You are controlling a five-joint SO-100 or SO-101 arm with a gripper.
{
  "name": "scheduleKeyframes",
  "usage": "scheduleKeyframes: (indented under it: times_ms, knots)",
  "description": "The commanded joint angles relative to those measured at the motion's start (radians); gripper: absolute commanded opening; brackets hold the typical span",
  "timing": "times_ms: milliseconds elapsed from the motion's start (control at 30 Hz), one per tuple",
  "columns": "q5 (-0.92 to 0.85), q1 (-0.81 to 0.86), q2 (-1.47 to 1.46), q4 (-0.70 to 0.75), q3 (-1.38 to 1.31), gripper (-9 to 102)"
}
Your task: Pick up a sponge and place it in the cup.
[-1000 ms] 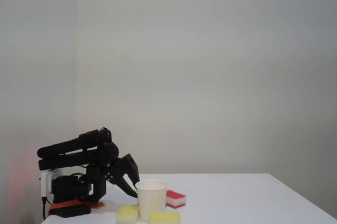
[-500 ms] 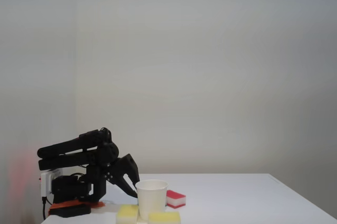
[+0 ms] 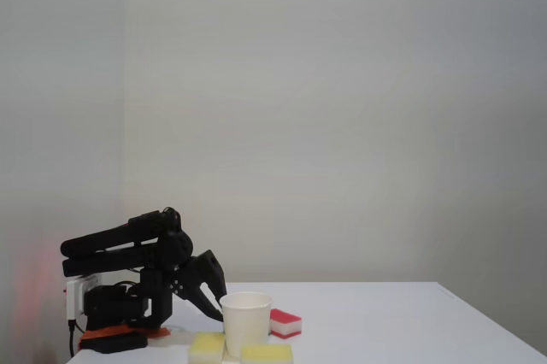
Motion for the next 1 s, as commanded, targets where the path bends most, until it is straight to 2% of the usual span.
scheduleKeyframes:
  times_ms: [0, 267, 633, 867, 967]
  knots:
    - [0.003, -0.003, 0.009, 0.021, -0.041, 0]
    - [0.064, -0.063, -0.112, 0.064, -0.281, 0]
    - [0.179, -0.1, -0.422, 0.259, -0.761, 0]
    - [0.245, -0.04, -0.758, 0.43, -1.201, 0]
    - [0.236, 0.018, -0.905, 0.459, -1.355, 0]
